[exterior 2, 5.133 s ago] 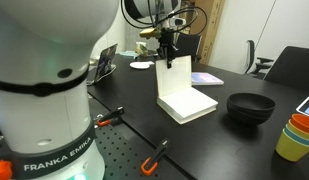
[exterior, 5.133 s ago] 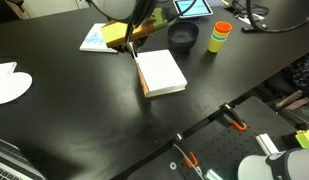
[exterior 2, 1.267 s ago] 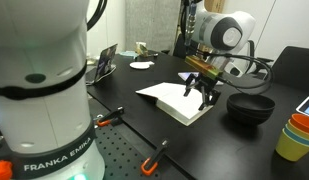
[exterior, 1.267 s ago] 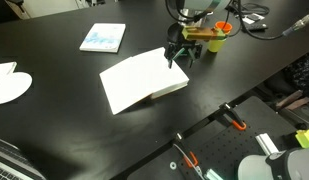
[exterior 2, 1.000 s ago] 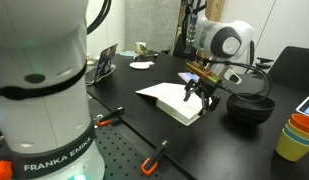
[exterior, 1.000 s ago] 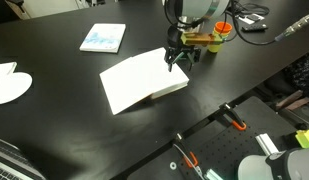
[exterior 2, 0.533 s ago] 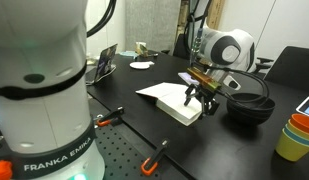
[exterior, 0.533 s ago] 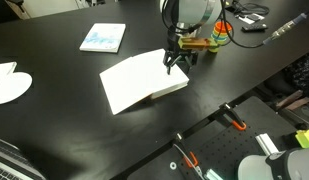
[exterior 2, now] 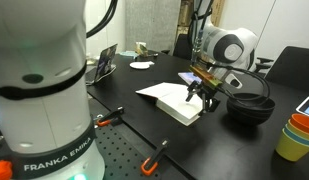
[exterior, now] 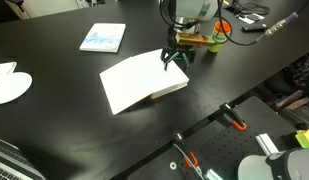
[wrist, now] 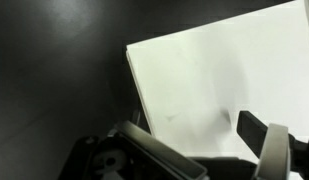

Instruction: Open the book to the first page

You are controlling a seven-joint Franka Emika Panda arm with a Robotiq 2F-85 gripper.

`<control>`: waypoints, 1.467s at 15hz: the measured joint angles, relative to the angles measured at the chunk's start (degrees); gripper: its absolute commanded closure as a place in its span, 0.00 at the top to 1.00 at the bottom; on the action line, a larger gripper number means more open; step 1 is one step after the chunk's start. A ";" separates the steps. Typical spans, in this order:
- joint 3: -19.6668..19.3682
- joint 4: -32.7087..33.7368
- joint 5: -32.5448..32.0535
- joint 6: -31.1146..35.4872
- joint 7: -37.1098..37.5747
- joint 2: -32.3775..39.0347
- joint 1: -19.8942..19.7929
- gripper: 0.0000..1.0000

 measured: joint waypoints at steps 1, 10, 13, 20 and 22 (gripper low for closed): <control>0.02 0.25 0.14 -0.13 0.12 0.00 0.00 1.00; 1.11 1.21 3.13 -3.42 0.81 -0.10 -0.38 1.00; 1.50 1.30 4.38 -4.22 0.80 -0.12 -0.46 1.00; 2.21 1.31 5.89 -5.87 0.79 -1.93 -0.46 1.00; 2.36 1.31 6.53 -6.61 0.80 -2.20 -0.45 1.00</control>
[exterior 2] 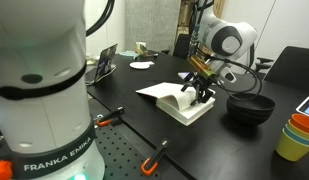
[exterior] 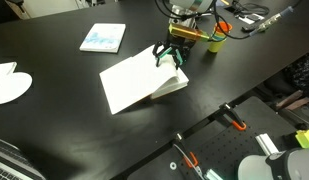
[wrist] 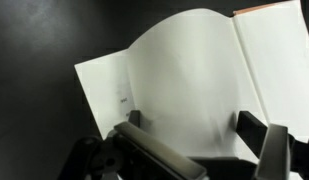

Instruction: Open the book to the first page

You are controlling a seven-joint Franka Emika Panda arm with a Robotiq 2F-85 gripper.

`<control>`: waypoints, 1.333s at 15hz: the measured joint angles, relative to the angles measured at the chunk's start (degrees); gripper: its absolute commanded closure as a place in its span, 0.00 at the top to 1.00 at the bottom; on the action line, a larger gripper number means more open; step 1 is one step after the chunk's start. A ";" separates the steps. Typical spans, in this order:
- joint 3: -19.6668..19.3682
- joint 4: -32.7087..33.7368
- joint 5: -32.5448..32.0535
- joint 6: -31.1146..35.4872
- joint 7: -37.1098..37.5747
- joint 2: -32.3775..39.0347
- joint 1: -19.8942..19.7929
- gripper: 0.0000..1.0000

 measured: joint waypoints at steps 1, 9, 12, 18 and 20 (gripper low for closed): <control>0.04 -0.04 0.14 -0.21 0.00 0.01 0.01 1.00; 0.44 -0.18 0.85 -1.58 0.10 -0.06 0.51 1.00; 0.72 -0.24 1.09 -2.00 0.29 -0.61 1.00 1.00; 1.52 -1.48 1.17 -2.38 0.32 -3.41 2.35 1.00; 1.86 -2.18 1.19 -2.56 0.32 -4.11 2.83 1.00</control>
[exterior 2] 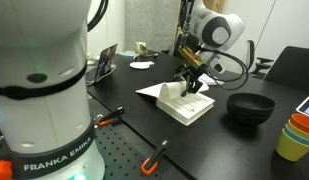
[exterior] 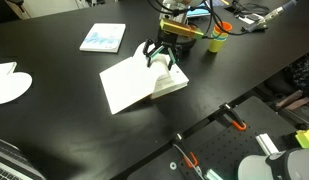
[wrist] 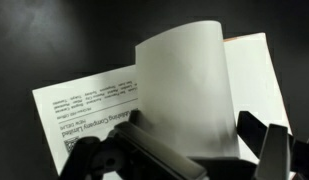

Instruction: Open the book to the first page

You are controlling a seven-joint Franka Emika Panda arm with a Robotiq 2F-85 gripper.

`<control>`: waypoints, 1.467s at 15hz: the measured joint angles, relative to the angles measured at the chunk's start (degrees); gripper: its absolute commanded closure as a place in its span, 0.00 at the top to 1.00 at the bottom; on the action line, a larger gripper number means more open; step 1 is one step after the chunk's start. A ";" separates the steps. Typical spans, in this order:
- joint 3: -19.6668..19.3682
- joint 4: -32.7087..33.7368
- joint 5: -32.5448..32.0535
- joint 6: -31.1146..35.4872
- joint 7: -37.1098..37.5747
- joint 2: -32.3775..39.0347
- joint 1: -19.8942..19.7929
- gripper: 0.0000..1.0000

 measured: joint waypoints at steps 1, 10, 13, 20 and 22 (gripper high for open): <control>0.17 -0.40 0.00 -0.03 0.00 -0.24 0.30 1.00; 2.89 -4.05 0.00 -0.32 0.02 -4.40 5.00 1.00; 3.71 -5.49 0.26 0.51 0.01 -6.68 6.67 1.00; 6.35 -10.36 1.46 17.00 2.04 -9.03 12.04 1.00; 7.27 -11.91 1.24 23.40 3.50 -9.05 13.95 1.00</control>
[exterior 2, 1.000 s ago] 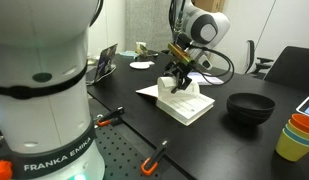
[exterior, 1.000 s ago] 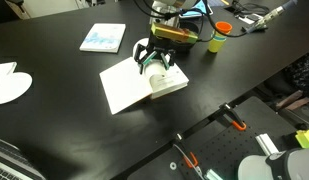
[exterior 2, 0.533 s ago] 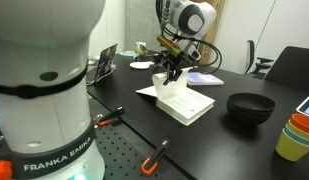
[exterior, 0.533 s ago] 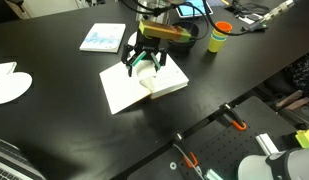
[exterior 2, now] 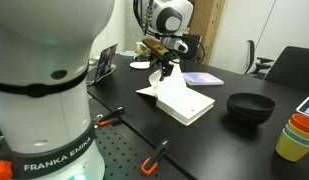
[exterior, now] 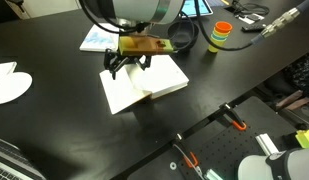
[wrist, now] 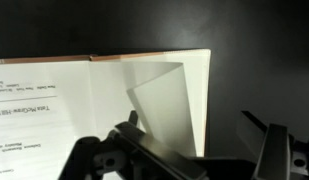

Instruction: Open the book to the first page

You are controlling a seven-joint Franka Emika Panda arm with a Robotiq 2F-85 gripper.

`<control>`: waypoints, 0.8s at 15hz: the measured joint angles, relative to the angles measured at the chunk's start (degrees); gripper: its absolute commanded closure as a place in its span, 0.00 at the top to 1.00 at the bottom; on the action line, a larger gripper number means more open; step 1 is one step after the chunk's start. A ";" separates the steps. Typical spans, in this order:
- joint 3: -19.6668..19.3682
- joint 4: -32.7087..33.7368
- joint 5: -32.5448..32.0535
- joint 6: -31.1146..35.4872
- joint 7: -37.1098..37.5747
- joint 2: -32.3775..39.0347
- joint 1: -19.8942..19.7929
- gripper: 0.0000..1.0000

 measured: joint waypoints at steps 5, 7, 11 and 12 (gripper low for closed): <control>1.93 -2.72 -1.32 7.82 4.19 -0.34 3.12 1.00; 2.60 -3.41 -1.44 7.86 5.16 -0.70 3.67 1.00; 4.12 -4.68 -1.45 7.86 5.54 -1.00 4.23 1.00; 4.48 -4.97 -1.45 7.87 5.56 -1.01 4.38 1.00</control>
